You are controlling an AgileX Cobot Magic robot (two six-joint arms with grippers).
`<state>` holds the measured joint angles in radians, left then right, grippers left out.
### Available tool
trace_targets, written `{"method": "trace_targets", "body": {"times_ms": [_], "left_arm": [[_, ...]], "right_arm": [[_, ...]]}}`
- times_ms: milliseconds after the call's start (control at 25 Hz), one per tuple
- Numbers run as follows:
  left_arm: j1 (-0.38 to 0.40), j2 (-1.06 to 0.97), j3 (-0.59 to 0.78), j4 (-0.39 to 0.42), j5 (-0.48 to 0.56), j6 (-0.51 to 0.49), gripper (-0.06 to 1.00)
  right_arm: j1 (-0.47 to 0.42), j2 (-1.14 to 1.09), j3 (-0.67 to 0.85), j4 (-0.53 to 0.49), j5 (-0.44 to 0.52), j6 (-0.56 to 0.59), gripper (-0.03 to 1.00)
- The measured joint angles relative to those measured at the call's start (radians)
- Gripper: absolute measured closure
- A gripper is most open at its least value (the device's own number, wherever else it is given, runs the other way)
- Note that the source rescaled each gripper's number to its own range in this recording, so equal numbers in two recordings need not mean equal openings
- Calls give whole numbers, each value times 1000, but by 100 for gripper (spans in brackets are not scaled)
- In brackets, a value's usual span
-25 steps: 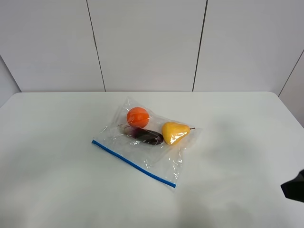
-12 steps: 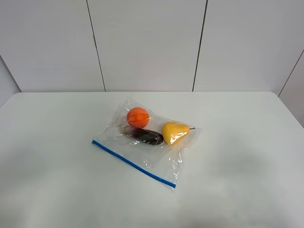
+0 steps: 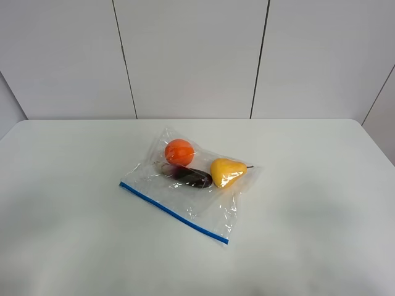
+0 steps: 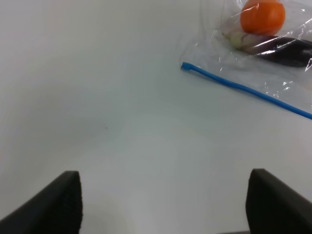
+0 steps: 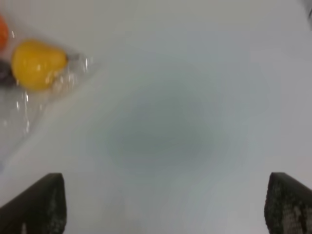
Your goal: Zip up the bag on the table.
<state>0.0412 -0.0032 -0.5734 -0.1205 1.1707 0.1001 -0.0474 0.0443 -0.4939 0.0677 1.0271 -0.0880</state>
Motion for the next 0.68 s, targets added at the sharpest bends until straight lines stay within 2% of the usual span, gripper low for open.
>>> {"method": "trace_targets", "body": {"times_ms": [680], "left_arm": [[0, 0, 0, 0, 0, 0, 3]], "right_arm": [[-2, -50, 0, 3, 0, 3, 6]]}}
